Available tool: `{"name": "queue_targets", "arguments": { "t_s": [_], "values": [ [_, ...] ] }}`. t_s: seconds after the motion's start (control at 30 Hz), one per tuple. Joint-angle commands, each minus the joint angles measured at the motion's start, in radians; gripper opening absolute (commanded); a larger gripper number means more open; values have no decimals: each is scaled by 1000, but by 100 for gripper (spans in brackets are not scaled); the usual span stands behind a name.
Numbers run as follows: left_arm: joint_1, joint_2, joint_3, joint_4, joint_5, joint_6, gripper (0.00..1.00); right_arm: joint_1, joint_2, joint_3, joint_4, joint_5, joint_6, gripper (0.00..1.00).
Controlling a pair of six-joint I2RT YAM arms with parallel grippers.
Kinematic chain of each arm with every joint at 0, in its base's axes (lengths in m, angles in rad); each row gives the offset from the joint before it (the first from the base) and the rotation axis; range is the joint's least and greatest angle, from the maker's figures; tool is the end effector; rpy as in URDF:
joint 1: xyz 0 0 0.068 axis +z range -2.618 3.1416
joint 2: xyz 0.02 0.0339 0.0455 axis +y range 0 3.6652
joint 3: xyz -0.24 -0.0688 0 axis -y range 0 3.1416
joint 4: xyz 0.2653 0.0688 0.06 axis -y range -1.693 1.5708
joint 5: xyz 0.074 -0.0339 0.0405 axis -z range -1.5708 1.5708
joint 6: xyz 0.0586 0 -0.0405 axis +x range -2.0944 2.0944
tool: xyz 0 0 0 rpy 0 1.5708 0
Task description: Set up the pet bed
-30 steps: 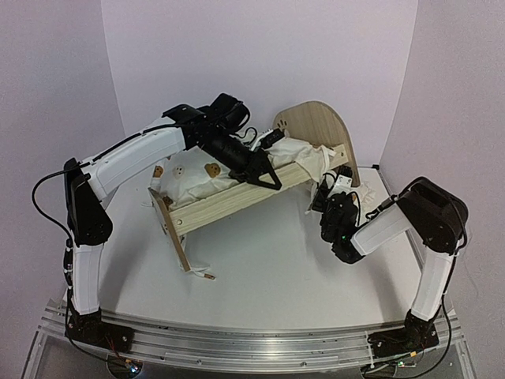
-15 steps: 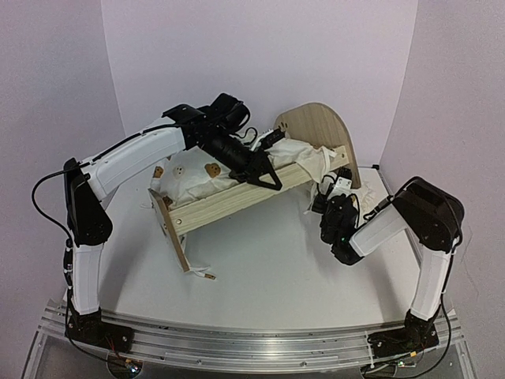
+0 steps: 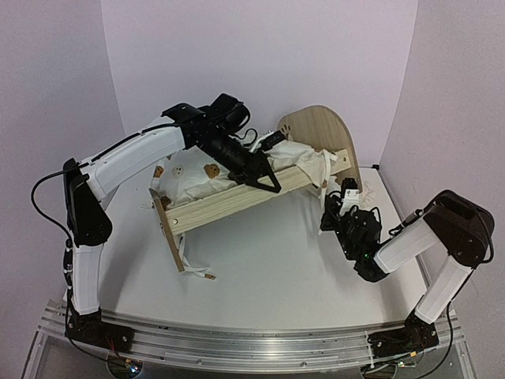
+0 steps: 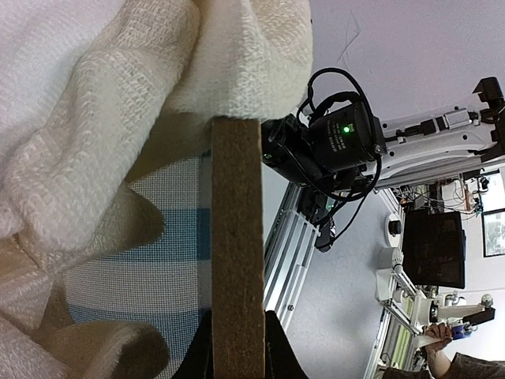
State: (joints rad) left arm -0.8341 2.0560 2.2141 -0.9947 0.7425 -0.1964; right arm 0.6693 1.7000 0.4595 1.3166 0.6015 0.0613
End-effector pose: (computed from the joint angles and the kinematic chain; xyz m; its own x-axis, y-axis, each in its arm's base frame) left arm 0.2817 -0.3695 0.3398 -0.6551 0.5082 -0.5592 0.7364 0.2637 -0.6230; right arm 0.2682 0.1699 0.1293 0.0553 0.1081 -0.9926 -0.0726 0.9919 0.1040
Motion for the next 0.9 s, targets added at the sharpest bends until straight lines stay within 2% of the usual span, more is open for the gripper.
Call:
{"name": "queue_targets", "arguments": {
  "t_s": [0.0, 0.1, 0.17, 0.37, 0.57, 0.6, 0.7, 0.73, 0.87],
  "values": [
    [-2, -160, 180, 323, 205, 142, 0, 5, -19, 7, 127, -56, -51, 25],
    [-1, -193, 160, 303, 239, 141, 0, 6, -49, 7, 127, -52, -109, 41],
    [-2, -215, 138, 309, 265, 135, 0, 6, -54, 16, 127, -24, -132, 47],
    [-1, -227, 151, 339, 288, 106, 0, 6, -9, 81, 127, 92, -165, 57],
    [-3, -227, 163, 379, 327, 78, 0, 6, 62, 164, 127, 187, -187, 57],
    [-3, -229, 160, 380, 327, 78, 0, 6, 69, 171, 127, 191, -192, 52],
    [-2, -232, 159, 383, 327, 77, 0, 7, 69, 175, 127, 216, -186, 13],
    [-2, -232, 158, 381, 321, 76, 0, 7, 61, 165, 127, 220, -180, 5],
    [17, -239, 120, 378, 261, 86, 0, 18, 13, 94, 127, 192, -147, 0]
  ]
}}
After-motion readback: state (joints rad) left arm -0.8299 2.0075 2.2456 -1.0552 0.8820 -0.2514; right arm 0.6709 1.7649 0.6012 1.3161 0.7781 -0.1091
